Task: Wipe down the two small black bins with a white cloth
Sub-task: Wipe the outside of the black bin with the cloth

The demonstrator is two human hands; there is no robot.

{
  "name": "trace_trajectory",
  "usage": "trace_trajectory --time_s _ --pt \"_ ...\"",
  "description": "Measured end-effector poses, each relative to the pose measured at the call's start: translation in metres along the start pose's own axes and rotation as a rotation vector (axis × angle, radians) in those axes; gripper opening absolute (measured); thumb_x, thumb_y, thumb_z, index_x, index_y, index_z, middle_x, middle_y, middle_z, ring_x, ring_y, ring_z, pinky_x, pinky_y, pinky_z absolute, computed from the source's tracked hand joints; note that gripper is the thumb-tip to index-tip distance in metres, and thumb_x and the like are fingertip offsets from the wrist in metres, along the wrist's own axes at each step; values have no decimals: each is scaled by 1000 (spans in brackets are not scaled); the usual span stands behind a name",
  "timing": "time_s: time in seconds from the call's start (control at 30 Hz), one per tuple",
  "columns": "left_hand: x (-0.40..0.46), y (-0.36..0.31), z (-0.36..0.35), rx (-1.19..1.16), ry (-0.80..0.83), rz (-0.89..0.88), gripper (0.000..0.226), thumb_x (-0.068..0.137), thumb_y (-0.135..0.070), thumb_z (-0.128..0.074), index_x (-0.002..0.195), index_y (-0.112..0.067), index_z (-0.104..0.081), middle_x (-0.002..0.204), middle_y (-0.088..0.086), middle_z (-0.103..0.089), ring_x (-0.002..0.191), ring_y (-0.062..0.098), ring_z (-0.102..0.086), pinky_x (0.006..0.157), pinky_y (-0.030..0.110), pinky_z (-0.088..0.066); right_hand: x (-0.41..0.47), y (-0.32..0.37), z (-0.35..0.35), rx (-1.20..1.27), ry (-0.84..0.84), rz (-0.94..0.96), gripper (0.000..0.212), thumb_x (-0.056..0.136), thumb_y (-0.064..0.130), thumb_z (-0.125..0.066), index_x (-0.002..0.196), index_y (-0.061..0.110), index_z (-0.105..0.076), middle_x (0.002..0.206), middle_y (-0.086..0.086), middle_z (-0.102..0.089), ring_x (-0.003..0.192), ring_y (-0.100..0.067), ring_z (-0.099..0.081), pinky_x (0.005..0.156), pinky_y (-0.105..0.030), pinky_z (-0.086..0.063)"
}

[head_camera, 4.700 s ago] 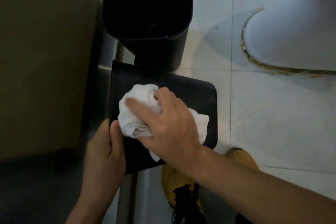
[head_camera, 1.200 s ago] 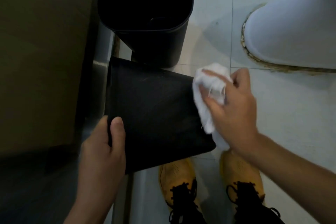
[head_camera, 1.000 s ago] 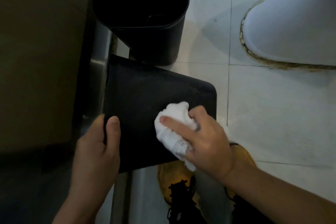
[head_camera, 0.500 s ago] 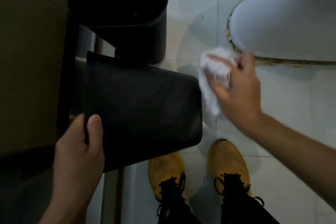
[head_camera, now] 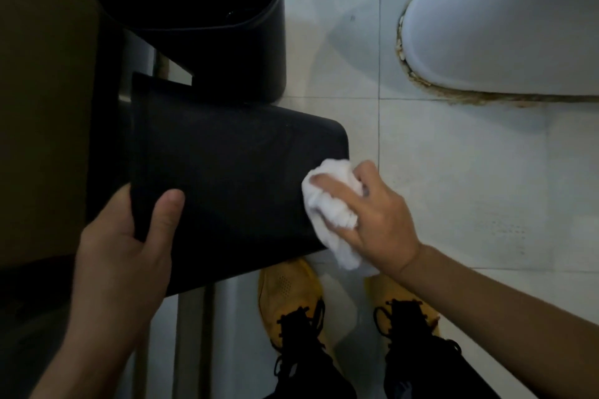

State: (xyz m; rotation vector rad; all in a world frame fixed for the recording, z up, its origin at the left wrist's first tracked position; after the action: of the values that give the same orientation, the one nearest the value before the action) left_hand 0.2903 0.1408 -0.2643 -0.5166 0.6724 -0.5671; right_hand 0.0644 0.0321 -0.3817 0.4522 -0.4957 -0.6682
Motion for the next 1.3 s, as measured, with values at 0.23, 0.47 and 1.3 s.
trace_trajectory --time_s 0.23,0.47,1.3 --pt "-1 0 -1 17 -14 -2 13 94 -40 -44 84 -36 -52 84 -6 -63 72 8 -61 54 23 -43 61 -37 4 -68 27 -269 44 96 43 -57 138 27 -55 110 -13 -47 70 -17 -49 60 -25 -42" --pt "-1 3 -1 15 16 42 16 89 -50 -43 87 -38 -53 85 -5 -64 75 13 -64 57 31 -49 139 -68 29 -163 -84 -515 40 100 50 -47 128 22 -57 113 -9 -43 82 -23 -53 69 -25 -34" --pt "-5 -2 -2 44 -61 -10 13 93 -41 -46 81 -36 -49 82 -5 -61 72 8 -59 55 26 -42 140 -49 26 -108 -54 -689 31 102 46 -46 111 19 -57 112 -5 -43 80 -19 -47 69 -24 -31"
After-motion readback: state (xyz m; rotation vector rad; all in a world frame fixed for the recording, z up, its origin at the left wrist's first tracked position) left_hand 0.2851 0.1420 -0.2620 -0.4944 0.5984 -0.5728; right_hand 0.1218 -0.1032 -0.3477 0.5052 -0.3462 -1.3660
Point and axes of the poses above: each hand's wrist, its own x-axis towards the middle knuckle, its own z-axis out of the back of the hand, y = z × x, the point moved 3 cm from there along x, towards the middle knuckle
